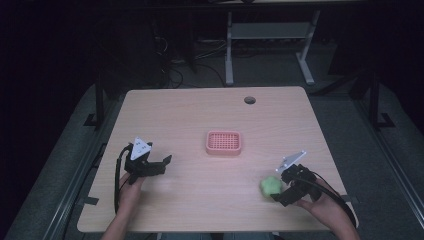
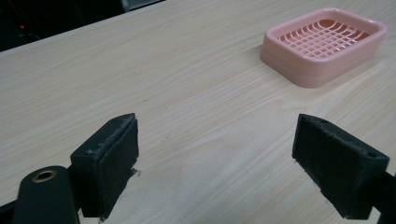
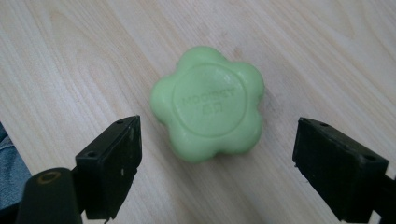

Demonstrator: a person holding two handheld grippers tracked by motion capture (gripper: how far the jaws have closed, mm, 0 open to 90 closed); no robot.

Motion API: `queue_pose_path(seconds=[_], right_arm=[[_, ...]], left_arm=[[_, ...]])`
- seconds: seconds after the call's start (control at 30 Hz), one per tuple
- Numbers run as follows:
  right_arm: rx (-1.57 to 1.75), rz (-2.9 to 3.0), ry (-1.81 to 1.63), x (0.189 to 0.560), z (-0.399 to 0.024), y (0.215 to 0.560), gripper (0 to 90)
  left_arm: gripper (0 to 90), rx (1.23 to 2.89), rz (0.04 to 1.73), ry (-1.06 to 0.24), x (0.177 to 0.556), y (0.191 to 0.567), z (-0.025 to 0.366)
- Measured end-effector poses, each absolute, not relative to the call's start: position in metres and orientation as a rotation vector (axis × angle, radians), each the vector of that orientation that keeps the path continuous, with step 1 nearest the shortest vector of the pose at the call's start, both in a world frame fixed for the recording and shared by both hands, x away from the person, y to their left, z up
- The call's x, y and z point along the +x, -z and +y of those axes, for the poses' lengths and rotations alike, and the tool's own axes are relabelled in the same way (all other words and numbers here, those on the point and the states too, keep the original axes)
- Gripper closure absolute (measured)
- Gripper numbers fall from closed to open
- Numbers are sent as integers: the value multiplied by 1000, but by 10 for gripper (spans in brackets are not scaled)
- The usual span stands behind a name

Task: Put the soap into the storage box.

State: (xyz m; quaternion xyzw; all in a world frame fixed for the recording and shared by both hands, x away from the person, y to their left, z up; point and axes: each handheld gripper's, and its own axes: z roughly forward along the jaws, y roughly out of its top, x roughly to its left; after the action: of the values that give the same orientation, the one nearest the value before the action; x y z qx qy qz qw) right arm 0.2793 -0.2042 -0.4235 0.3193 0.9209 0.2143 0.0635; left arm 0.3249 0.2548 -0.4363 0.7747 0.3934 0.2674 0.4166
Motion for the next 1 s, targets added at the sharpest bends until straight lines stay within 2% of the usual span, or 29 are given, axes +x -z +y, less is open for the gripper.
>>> queue_pose_path(seconds=[0.8,0.97,1.0], right_arm=[[962,2851,-450,297,-173,437,155],[962,2850,-435,297,-171,439,163],[967,2852,-435,297,-171,439,188]], left_arm=[[143,1933,992,-675,325,436,258],[143,1936,989,-674,325,435,257],[143,1936,989,-674,325,435,257]])
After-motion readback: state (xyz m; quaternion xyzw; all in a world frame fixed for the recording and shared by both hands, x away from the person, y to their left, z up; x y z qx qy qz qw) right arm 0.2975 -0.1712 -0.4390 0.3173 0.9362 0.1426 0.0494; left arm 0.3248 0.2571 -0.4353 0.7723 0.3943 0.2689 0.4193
